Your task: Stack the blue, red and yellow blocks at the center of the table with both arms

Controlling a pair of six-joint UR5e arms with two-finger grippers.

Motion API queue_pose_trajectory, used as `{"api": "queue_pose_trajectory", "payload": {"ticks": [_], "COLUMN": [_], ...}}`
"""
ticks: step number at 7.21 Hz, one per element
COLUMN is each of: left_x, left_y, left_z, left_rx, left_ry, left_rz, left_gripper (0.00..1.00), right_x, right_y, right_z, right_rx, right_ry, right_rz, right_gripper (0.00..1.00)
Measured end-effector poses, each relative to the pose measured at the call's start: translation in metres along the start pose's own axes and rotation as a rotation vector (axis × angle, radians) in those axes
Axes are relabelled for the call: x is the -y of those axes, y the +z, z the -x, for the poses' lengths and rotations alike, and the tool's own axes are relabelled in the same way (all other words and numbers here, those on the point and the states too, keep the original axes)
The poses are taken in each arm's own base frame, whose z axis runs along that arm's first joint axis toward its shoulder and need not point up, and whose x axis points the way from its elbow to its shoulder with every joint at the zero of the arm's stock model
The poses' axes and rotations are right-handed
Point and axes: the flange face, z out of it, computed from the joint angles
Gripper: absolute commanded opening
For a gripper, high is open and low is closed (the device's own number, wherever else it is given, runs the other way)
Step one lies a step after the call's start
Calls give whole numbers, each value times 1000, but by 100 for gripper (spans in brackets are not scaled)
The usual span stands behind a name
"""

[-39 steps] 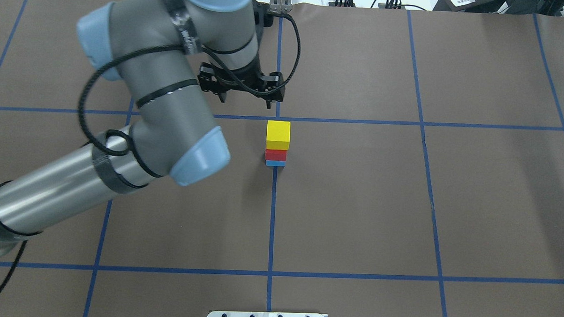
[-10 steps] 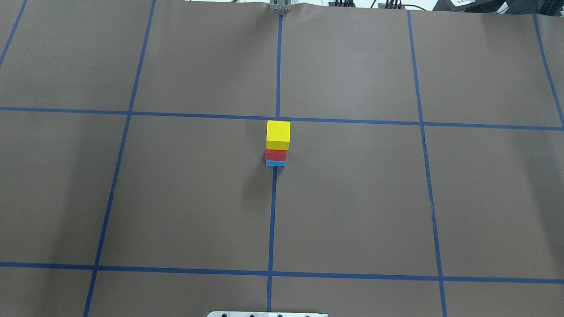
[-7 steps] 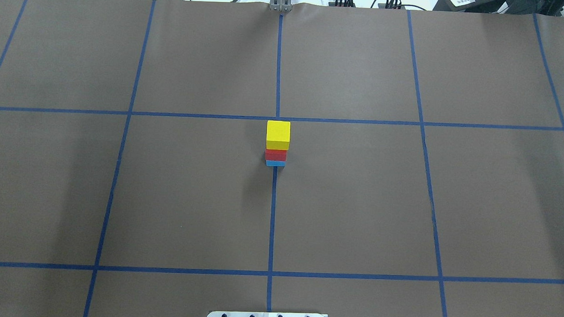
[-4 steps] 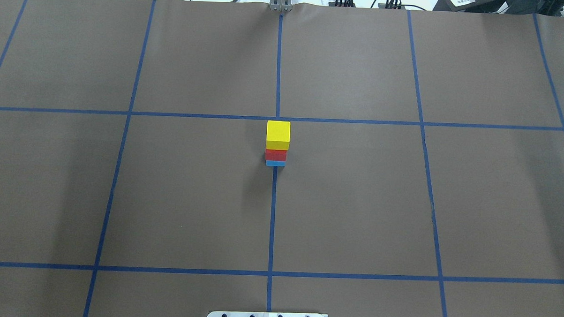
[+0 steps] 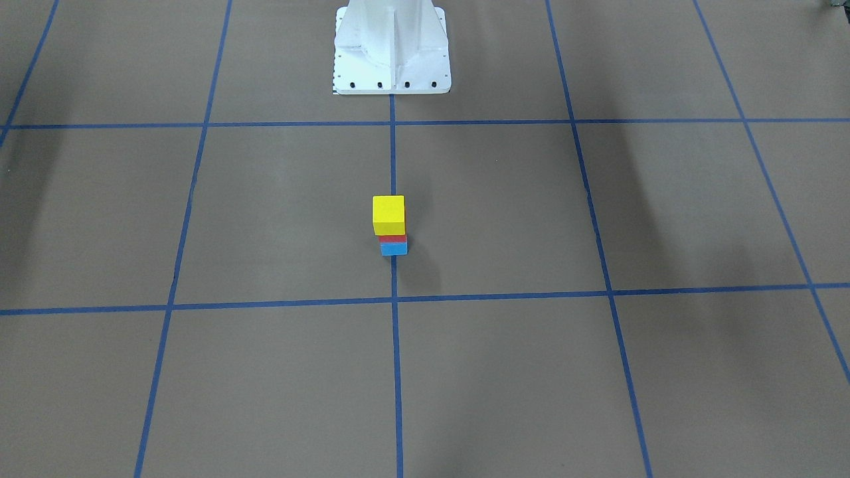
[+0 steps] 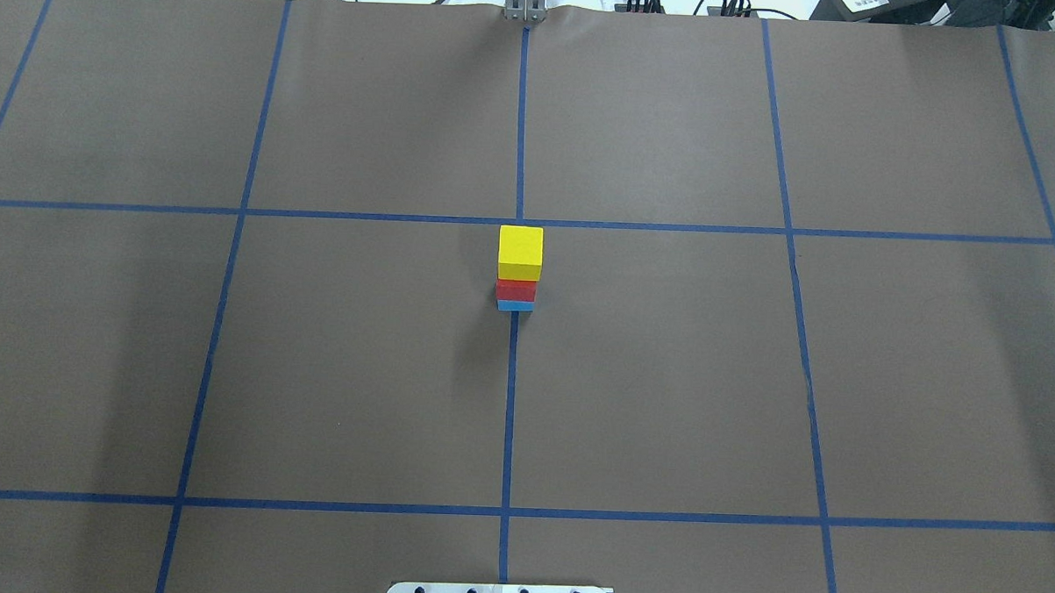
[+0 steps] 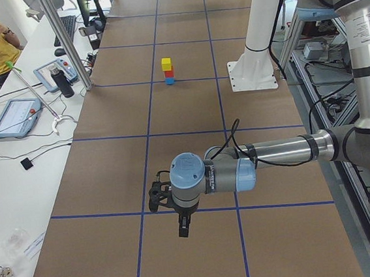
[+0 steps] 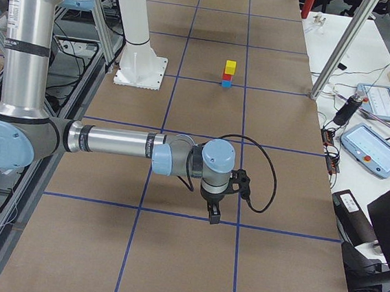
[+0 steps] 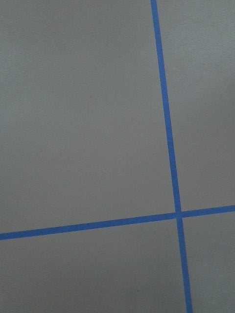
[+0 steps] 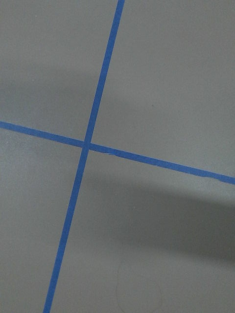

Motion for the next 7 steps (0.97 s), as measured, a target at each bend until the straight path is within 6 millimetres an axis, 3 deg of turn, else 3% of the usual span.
{"api": "queue_pose_trajectory", "payload": {"ticks": [7], "left_x": [0], "left_y": [-1], "left_z": [3], "left_rx": [29], "left_ry": [0], "left_rz": [2], "left_gripper": [100], "right_x": [-2], "right_y": [5], "right_z": [-4], "right_rx": [4], "right_ry": [9], "right_rz": [9], "right_gripper": [100]}}
